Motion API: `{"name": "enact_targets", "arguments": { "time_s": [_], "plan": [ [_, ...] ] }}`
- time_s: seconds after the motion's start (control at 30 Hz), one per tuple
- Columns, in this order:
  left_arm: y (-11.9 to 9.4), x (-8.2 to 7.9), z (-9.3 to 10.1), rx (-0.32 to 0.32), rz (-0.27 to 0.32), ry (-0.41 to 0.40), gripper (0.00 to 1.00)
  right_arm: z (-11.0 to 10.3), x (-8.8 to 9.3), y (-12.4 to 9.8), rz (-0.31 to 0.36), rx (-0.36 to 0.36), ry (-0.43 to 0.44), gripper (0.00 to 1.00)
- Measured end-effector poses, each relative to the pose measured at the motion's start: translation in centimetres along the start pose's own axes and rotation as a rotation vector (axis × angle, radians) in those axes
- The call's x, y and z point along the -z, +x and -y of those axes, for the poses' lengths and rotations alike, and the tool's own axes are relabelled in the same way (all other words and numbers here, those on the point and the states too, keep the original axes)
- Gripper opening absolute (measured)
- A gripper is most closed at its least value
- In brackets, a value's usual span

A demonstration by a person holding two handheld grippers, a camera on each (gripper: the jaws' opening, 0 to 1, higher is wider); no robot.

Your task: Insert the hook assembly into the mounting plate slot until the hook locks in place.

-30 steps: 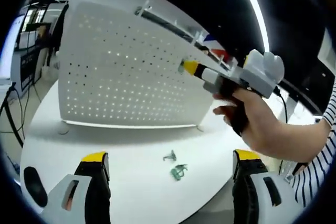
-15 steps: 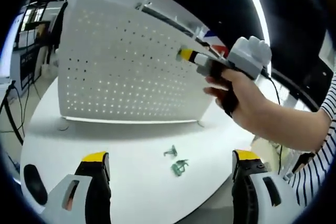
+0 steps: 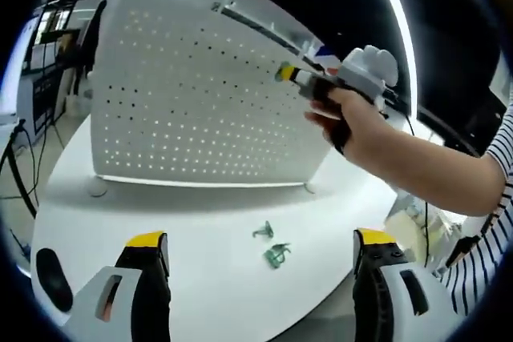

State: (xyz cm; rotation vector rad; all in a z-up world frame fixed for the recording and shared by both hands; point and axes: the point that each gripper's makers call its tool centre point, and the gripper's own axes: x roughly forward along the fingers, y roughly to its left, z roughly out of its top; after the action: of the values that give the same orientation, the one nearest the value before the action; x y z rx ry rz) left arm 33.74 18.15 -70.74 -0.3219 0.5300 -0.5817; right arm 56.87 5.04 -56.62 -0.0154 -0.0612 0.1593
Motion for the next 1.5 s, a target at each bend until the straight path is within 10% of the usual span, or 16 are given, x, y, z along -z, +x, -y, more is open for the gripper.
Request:
{"name": "enact_targets", "arguments": {
  "time_s": [1.5],
  "plan": [
    [-0.3, 0.8, -1.7, -0.031, -0.021, -0.025, 0.96, 1.8, 0.7, 1.9, -0.016, 0.073, 0.054, 0.01]
  ]
}}
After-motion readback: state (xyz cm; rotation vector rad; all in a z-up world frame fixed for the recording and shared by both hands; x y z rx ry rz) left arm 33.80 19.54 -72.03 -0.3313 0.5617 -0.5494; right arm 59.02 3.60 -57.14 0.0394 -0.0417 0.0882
